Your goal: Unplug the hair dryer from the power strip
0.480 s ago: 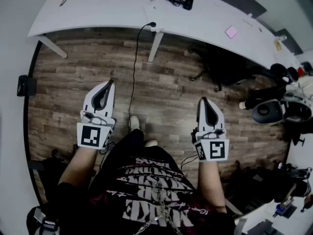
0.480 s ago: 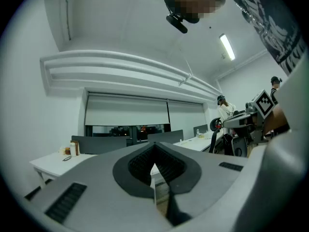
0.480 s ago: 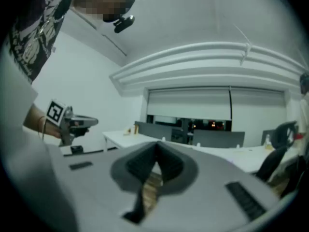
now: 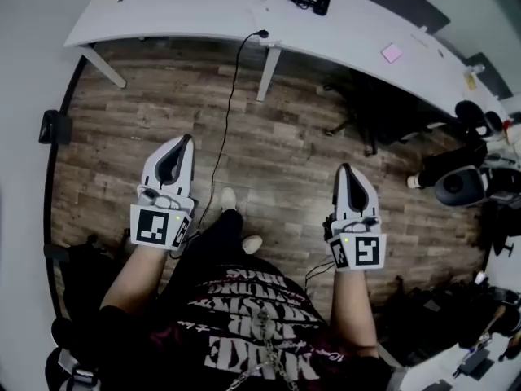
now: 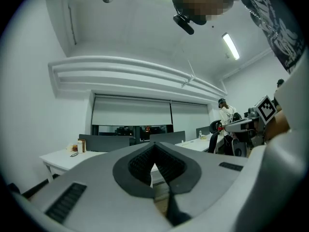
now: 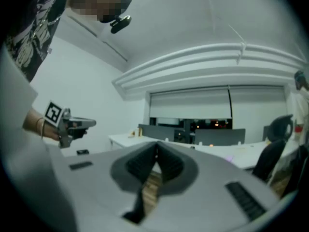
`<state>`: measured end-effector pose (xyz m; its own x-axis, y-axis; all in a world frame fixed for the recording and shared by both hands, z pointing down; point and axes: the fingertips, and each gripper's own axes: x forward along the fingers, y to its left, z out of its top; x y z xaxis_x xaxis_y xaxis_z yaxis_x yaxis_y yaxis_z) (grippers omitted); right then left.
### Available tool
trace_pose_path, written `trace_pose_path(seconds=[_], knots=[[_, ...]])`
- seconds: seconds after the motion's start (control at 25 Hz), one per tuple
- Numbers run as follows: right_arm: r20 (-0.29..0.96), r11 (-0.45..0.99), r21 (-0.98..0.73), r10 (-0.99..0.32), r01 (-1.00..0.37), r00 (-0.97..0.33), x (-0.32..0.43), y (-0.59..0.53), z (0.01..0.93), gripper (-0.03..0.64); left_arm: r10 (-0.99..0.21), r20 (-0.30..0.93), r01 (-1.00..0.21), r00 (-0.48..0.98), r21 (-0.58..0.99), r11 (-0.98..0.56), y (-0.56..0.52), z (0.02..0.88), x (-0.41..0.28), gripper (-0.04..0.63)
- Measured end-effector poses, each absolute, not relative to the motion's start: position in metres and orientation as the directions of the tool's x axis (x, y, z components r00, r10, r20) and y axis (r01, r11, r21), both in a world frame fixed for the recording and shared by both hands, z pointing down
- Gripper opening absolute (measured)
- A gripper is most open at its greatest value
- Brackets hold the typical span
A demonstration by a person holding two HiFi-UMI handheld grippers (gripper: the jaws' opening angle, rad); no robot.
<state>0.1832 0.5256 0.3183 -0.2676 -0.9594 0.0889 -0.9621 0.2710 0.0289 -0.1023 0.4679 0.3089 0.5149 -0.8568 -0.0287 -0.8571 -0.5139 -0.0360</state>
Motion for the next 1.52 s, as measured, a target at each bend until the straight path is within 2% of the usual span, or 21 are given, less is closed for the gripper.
trace_pose_path(seconds=[0.24,0.64,0.96,1.12,1.32,1.52], knots=[[0.110,0.266,-0.018,-0.957,-0.964,-0.267,0.195,0.543,0.324,0.031,-0.842,-0.037,-0.842,0.539,-0.056,-0.537,0.475,0.296,-0.087,0.021],[0.137,0.221,0.002,-0.966,-0.975,-0.219,0.187,0.491,0.320,0.031,-0.825,-0.047,-0.827,0.562,-0.028,-0.562,0.414,0.301,-0.099,0.021],[0.086,0.177,0.066,-0.982,-0.982,-0.171,0.185,0.474,0.279,0.031,-0.830,-0.043,-0.831,0.556,-0.020,-0.556,0.376,0.309,-0.134,0.021],[0.079,0.154,0.044,-0.986,-0.987,-0.150,0.192,0.477,0.278,0.031,-0.827,-0.034,-0.828,0.561,-0.020,-0.561,0.374,0.310,-0.133,0.021],[0.075,0.154,0.022,-0.986,-0.988,-0.152,0.190,0.468,0.285,0.031,-0.825,-0.086,-0.827,0.559,0.020,-0.562,0.369,0.298,-0.130,0.021],[0.059,0.172,0.010,-0.984,-0.985,-0.171,0.187,0.456,0.287,0.031,-0.841,-0.065,-0.840,0.537,0.054,-0.540,0.371,0.305,-0.138,0.021]])
